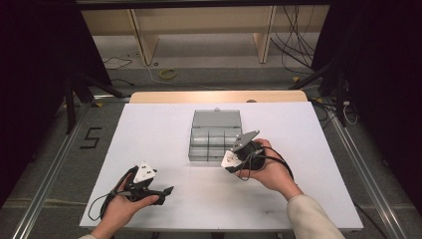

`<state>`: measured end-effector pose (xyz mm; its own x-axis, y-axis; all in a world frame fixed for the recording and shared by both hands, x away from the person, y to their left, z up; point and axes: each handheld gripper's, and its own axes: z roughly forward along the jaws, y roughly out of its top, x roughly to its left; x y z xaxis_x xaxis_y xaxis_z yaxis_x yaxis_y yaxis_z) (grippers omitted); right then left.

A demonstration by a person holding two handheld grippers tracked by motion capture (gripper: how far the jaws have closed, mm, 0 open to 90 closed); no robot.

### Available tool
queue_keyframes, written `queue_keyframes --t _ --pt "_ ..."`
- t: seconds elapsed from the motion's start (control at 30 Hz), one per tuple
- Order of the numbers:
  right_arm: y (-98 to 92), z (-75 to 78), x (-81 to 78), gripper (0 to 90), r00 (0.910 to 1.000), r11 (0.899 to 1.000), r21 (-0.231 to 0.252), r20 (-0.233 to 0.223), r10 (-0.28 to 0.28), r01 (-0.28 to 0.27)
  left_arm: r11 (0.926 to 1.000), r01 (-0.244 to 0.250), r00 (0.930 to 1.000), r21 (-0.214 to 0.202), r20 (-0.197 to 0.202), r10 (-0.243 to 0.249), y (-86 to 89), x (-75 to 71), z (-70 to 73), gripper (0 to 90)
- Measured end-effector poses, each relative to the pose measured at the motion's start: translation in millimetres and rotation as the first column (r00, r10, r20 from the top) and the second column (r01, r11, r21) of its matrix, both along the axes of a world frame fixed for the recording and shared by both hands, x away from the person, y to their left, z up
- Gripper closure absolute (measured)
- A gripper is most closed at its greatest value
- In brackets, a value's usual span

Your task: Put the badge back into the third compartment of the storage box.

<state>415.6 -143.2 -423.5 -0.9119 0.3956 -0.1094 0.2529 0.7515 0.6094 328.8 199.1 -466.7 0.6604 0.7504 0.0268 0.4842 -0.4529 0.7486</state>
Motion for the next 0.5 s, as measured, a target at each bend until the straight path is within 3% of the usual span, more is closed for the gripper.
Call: queue_keyframes --t 0.5 --pt "1.1 5.3 9.6 33.9 0.9992 0.999 0.025 0.023 -0.033 0.033 1.0 0.002 1.0 0.0 0.004 -0.002 0.0 -0.2 0.7 16.5"
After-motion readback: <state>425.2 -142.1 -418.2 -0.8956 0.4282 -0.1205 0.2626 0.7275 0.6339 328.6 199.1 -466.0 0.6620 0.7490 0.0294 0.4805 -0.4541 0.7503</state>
